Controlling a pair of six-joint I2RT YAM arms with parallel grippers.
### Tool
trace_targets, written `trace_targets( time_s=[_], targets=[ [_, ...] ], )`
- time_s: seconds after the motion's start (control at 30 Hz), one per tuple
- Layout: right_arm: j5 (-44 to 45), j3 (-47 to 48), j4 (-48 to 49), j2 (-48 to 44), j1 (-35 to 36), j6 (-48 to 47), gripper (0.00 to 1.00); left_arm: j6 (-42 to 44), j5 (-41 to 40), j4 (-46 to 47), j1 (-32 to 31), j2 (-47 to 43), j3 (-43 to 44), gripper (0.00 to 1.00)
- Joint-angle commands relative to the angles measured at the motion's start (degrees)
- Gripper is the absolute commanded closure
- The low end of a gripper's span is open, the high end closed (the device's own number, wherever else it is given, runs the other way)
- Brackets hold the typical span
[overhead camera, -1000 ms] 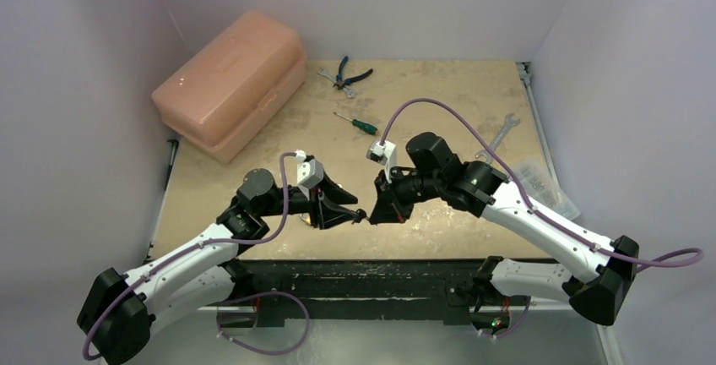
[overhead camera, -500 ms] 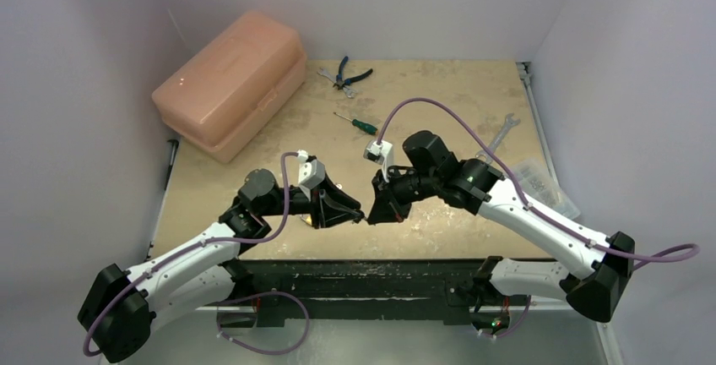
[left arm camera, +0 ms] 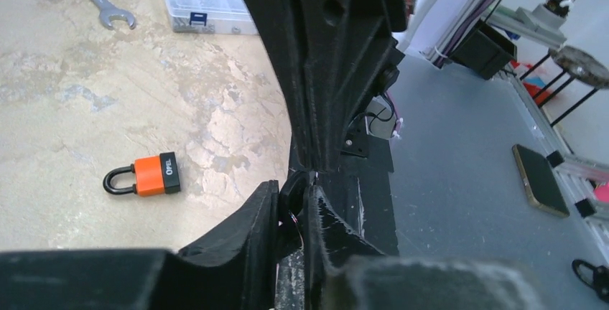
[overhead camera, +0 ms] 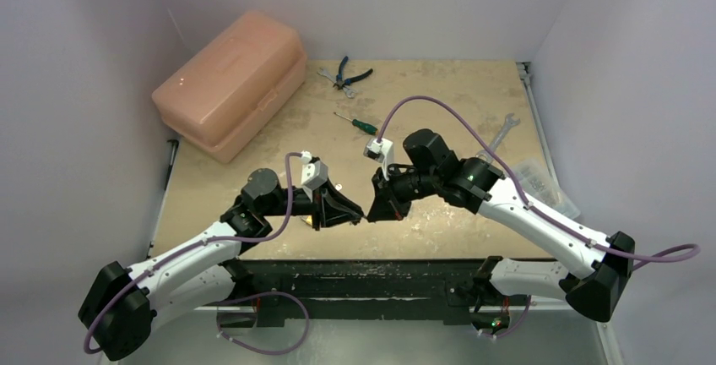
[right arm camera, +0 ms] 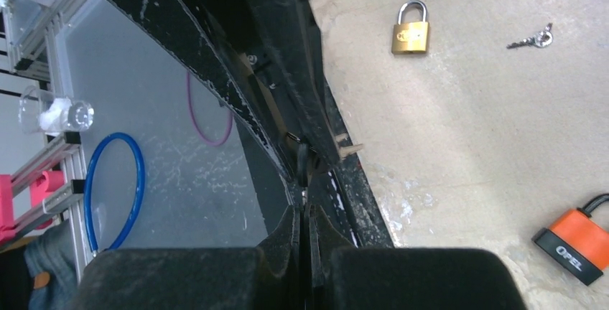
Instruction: Unlock with the key
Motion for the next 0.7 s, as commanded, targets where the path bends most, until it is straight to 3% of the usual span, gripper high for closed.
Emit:
trace_targets(
  time_s=[0.0, 0.17, 0.23, 0.27, 0.37, 0.47, 0.53, 0.67],
  targets=[
    [-0.57, 1.90, 2.07, -0.47, 0.27, -0.12, 1.00, 0.28, 0.80, 0.66, -0.31, -0.31, 2.64, 0.99],
    [0.57, 1.68, 2.50, -0.16, 0.27, 0.54, 0.97, 0.97, -0.10, -0.24, -0.35, -1.90, 2.85, 1.00],
    [2.16, 1.75, 2.69, 0.01, 0.27, 1.88, 0.66, 2.49, -1.23, -2.20, -0.35, -2.45, 3.51, 1.00],
    [4.04, 1.83, 2.76, -0.03, 0.27, 2.58, 0.57, 3.59, -2.04, -3.66, -0.34, -2.80, 3.97, 1.00],
    [12.78, 2.22, 2.89, -0.93, 0.27, 5.56, 0.46, 6.57, -4.29, -7.26, -0.31, -3.77, 5.12, 1.00],
    [25.09, 2.54, 2.64, -2.42, 0.14, 8.67, 0.23, 7.97, -6.12, -8.58, -0.31, -4.97, 5.20, 1.00],
    [33.77, 2.40, 2.54, -3.59, 0.05, 11.35, 0.17, 8.79, -7.76, -9.31, -0.32, -5.76, 5.27, 1.00],
    [45.18, 1.77, 2.68, -5.76, -0.37, 17.34, 0.18, 10.85, -12.01, -12.40, -0.32, -6.66, 6.26, 1.00]
  ],
)
